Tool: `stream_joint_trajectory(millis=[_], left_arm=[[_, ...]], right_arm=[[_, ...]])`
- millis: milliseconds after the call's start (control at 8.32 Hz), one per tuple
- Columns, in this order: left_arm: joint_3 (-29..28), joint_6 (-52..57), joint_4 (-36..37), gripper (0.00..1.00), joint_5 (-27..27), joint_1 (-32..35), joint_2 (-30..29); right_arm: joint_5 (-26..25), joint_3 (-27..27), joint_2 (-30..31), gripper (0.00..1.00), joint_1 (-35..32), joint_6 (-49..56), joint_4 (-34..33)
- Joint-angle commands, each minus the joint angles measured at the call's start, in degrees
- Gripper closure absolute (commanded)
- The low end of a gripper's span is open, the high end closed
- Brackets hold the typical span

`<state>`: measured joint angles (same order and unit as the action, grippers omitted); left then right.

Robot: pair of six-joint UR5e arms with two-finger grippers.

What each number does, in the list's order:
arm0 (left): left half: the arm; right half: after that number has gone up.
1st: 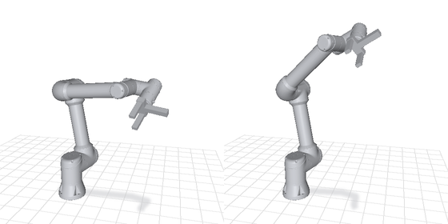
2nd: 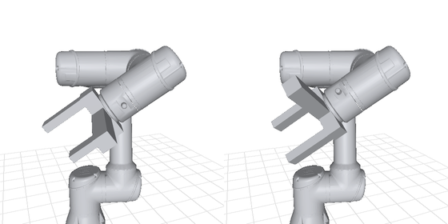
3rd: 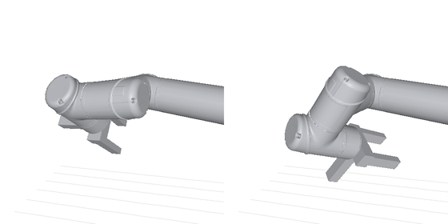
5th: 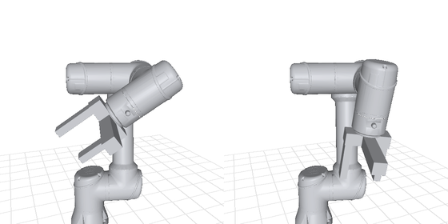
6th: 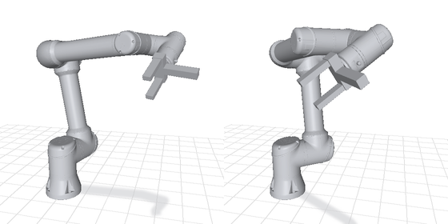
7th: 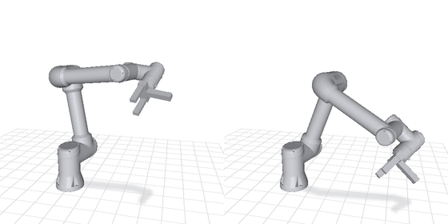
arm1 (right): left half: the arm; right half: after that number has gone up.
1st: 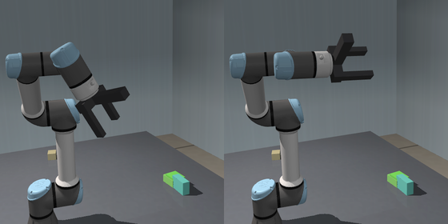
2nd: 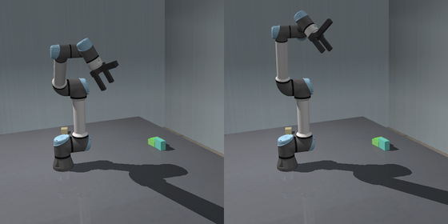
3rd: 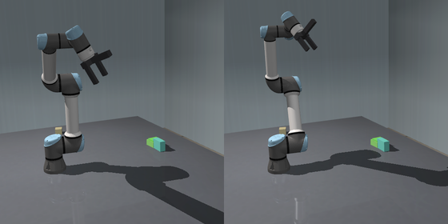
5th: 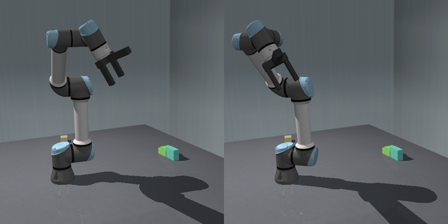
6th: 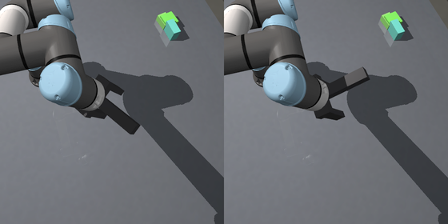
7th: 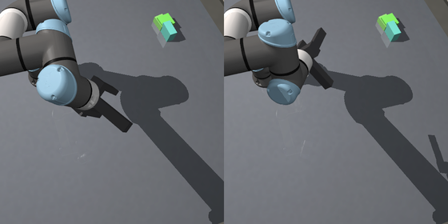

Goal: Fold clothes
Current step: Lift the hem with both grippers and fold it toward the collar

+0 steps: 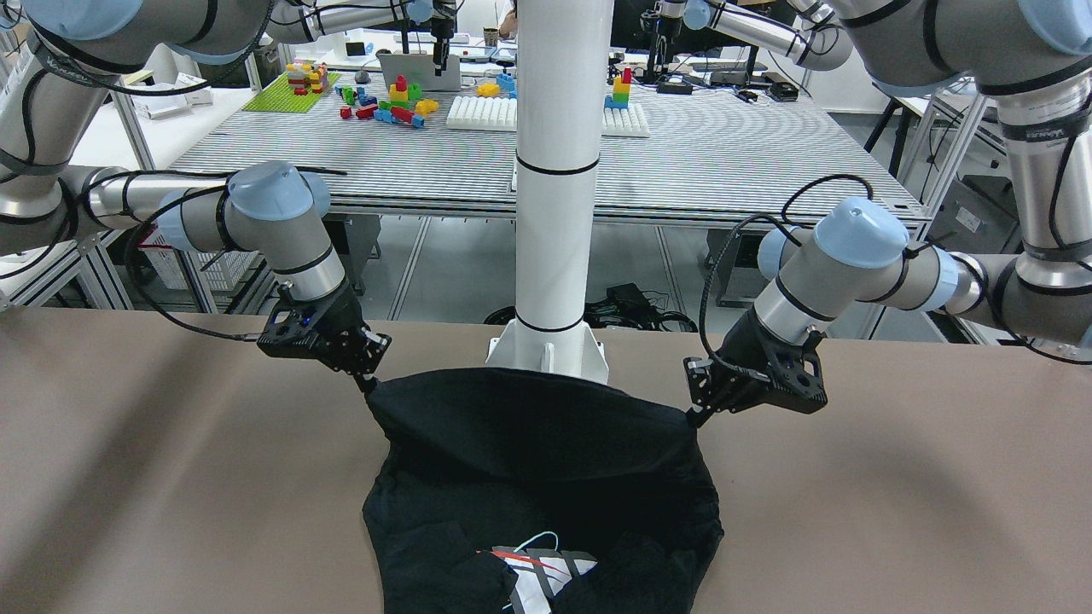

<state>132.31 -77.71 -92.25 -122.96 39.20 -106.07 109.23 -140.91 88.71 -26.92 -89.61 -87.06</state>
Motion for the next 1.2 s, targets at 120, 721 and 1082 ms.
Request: stream_joint_trajectory(millis=[120,721,1082], left_arm=[[-5.2,0.0,0.0,1.0,3.0,7.1,-2.6],[-19.6,1.1,0.0,1.0,7.4,9.0,-11.1],[-32.6,4.1,-4.0,1.0,12.7,9.0,-15.1]], right_arm=[[0.0,7.0,-4.2,1.0,-9.8,0.1,0.0],[-0.2,19.3,-13.8,1.0,-15.5,5.3,0.3],[-0.2,26.5,-17.2,1.0,-16.1,7.3,1.7]])
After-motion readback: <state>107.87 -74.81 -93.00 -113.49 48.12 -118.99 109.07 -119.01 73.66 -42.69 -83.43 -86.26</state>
